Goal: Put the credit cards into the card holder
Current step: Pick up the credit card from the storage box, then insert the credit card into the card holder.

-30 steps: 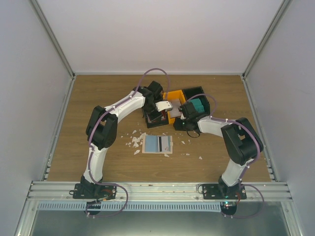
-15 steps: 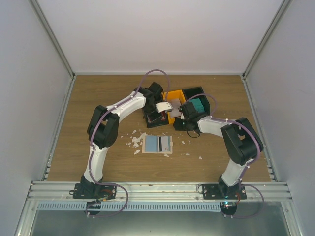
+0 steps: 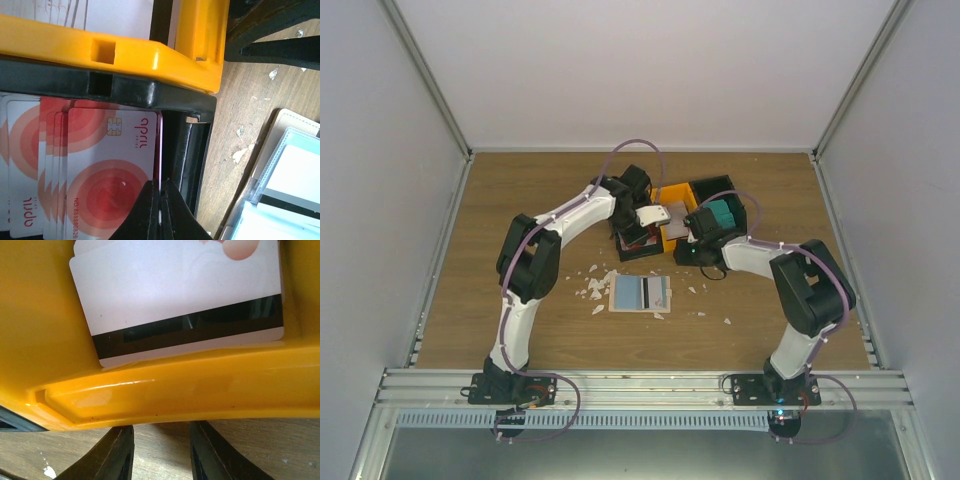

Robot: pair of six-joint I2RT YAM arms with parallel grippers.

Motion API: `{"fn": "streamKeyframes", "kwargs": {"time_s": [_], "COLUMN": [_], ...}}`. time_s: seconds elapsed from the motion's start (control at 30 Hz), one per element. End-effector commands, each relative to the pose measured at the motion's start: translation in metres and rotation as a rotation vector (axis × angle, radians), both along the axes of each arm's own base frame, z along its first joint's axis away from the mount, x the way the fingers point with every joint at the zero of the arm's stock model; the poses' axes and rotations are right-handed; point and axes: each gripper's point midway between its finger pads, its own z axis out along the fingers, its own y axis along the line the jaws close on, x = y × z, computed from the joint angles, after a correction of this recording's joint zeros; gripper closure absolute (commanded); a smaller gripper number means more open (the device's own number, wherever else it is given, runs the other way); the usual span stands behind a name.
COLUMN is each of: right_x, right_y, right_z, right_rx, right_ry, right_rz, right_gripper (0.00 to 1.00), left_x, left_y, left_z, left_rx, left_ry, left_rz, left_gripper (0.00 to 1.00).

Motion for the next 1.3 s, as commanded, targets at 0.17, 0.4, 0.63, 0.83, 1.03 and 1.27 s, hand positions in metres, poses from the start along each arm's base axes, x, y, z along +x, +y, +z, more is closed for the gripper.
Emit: {"fn": "streamKeyframes", "kwargs": {"time_s": [0.17, 0.4, 0.63, 0.83, 1.03, 1.27], "right_x": [0.011, 0.01, -0.022, -0.062, -0.08, -0.094], "right_y": [0.004, 0.02, 0.063, 0.083, 0.097, 0.115], "right_z": [0.044, 0.126, 0.219, 0.269, 0.283, 0.293], "right_rx": [0.079, 0.259, 0.603, 0.853, 0.942, 1.022], "right_ry": [-0.102, -0.264, -0.36, -0.368, -0.317, -0.25], "right_rz": [-0.015, 0.062, 0.295, 0.406, 0.449, 0.498], "right_gripper": [0.66, 0.6, 0.5, 0.39, 0.38, 0.49], "left_x": [0.017, 0.037, 0.004, -0.047, -0.093, -0.117], "left_y": [0.007, 0.026, 0.042, 0.069, 0.07, 0.071], "left_z": [0.066, 0.146, 0.221, 0.255, 0.274, 0.284], "left_rx": [-0.062, -0.246, -0.733, -1.042, -1.179, -1.206], "left_ry": [-0.201, -0.307, -0.058, 0.222, 0.44, 0.593], "left_rz": [0.098, 0.315, 0.503, 0.533, 0.462, 0.452], "left_gripper": [1.0, 1.0, 1.0, 1.0, 1.0, 1.0]}}
